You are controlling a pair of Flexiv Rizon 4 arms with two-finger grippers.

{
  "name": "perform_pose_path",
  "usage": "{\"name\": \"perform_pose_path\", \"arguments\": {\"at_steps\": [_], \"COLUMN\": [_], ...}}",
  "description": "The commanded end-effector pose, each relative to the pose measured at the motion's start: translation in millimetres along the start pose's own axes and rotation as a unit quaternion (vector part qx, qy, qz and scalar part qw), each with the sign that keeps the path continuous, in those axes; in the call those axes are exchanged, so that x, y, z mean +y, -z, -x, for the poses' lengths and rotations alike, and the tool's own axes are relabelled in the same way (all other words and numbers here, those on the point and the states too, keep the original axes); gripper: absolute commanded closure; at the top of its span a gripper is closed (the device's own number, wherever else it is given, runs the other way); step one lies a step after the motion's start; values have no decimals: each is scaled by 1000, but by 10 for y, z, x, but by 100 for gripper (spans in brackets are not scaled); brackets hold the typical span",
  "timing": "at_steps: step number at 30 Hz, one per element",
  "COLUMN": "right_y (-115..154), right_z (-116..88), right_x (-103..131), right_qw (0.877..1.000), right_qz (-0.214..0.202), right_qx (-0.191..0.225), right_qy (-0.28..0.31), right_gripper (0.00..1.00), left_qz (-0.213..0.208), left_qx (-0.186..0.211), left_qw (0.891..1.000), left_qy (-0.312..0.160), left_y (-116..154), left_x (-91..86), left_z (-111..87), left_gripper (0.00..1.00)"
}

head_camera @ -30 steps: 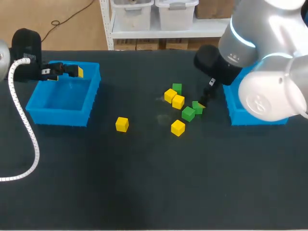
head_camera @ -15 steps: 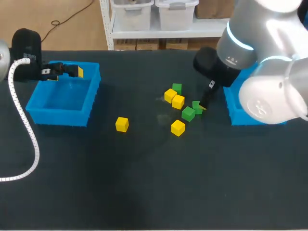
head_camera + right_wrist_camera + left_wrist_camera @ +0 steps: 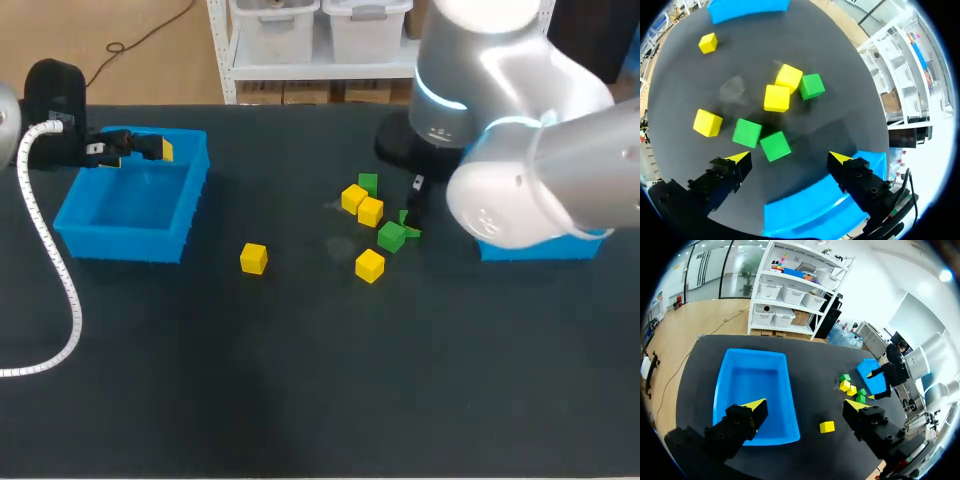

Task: Put the green cubes in the right bin and the yellow cubes in the left bin.

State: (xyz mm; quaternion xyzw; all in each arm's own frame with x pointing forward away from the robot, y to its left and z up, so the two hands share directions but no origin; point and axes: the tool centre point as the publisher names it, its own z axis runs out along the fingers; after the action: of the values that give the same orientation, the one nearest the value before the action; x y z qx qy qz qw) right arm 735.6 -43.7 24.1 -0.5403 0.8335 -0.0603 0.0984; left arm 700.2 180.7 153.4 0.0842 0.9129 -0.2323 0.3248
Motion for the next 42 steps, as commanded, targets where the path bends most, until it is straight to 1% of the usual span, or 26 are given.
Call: {"name": "perform_pose_path", "arguments": {"at_steps": [1, 5, 8, 15, 20, 21, 22, 23, 24, 26, 27, 31, 35, 38, 42], "right_y": [-162, -235, -290, -406, -447, -455, -460, -464, -467, -472, -474, -451, -348, -168, 183], "right_z": [42, 18, 17, 66, 117, 123, 129, 133, 136, 139, 136, 118, 98, 76, -19], "right_x": [-114, -115, -68, 44, 126, 137, 147, 155, 161, 159, 153, 107, 16, -114, -338], "right_qw": [1000, 1000, 1000, 999, 999, 999, 999, 999, 999, 999, 999, 999, 999, 997, 989], "right_qz": [-2, 3, 16, 27, 28, 28, 31, 32, 34, 33, 33, 21, 6, -11, -44], "right_qx": [16, 20, 20, 20, 20, 21, 21, 21, 19, 16, 18, 16, 7, -18, -63], "right_qy": [-8, -10, -8, 1, 5, 6, 7, 6, 3, -8, -10, -26, -47, -76, -128], "right_gripper": [0, 0, 0, 0, 0, 4, 19, 38, 59, 98, 100, 100, 100, 100, 100], "left_qz": [-8, -8, -8, -8, -8, -8, -8, -8, -8, -8, -8, -8, -8, -8, -8], "left_qx": [-4, -4, -4, -4, -4, -4, -4, -4, -4, -4, -4, -4, -4, -4, -4], "left_qw": [1000, 1000, 1000, 1000, 1000, 1000, 1000, 1000, 1000, 1000, 1000, 1000, 1000, 1000, 1000], "left_qy": [-1, -1, -1, -1, -1, -1, -1, -1, -1, -1, -1, -1, -1, -1, -1], "left_y": [-4, -4, -4, -4, -4, -4, -4, -4, -4, -4, -4, -4, -4, -4, -4], "left_x": [33, 33, 33, 33, 33, 33, 33, 33, 33, 33, 33, 33, 33, 33, 33], "left_z": [-15, -15, -15, -15, -15, -15, -15, -15, -15, -15, -15, -15, -15, -15, -15], "left_gripper": [0, 0, 0, 0, 0, 0, 0, 0, 0, 0, 0, 0, 0, 0, 0]}}
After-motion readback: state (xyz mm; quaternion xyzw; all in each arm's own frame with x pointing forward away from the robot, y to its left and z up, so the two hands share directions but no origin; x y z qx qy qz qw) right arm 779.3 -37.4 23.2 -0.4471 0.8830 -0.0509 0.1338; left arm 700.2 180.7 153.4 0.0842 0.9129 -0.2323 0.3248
